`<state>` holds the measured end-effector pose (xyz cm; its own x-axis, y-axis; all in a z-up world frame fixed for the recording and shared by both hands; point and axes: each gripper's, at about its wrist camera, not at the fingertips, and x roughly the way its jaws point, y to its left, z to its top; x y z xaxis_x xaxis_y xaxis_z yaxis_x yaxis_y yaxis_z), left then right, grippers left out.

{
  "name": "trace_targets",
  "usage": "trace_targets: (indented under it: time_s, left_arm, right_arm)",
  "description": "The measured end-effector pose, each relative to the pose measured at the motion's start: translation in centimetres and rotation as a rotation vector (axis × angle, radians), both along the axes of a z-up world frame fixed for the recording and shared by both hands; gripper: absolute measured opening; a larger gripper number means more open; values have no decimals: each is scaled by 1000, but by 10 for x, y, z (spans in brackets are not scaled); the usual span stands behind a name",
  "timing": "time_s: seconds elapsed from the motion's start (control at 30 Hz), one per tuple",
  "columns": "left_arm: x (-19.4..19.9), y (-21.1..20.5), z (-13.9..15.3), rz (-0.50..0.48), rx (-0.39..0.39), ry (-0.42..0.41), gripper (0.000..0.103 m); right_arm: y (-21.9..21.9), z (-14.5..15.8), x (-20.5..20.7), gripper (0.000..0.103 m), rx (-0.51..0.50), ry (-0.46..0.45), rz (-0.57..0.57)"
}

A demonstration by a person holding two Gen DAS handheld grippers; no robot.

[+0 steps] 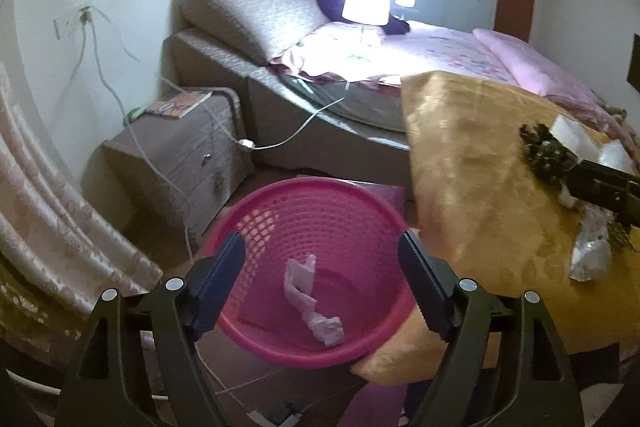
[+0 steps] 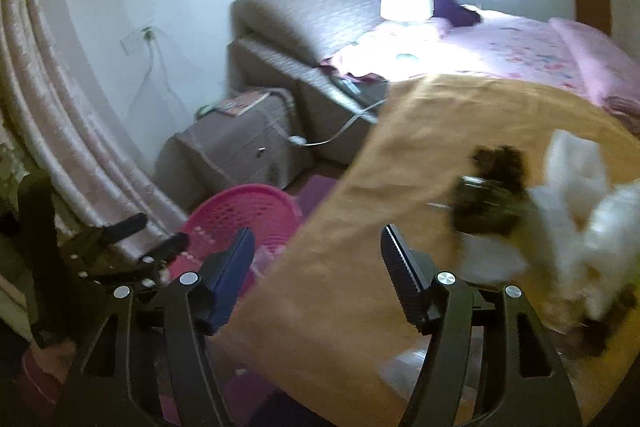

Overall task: Collect trash
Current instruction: 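Move both tools back over the trash on the bedspread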

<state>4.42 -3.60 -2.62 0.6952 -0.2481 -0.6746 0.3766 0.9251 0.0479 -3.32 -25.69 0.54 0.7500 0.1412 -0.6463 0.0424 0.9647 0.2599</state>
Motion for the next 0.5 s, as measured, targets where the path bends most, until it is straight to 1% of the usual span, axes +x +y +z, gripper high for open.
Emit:
trace_targets:
  time_s: [0.23, 0.33, 0.5]
  left_arm:
    - [-17, -30, 1, -92, 19, -14, 77]
    - [-23, -41, 1, -132, 28, -14, 77]
    - [-39, -68, 1, -225, 34, -5, 77]
  right_arm:
    - [-49, -5, -53, 64, -57, 1, -155]
    - [-67, -9, -69, 64, -58, 4, -209]
    - [-87, -15, -81, 64, -49, 7, -270]
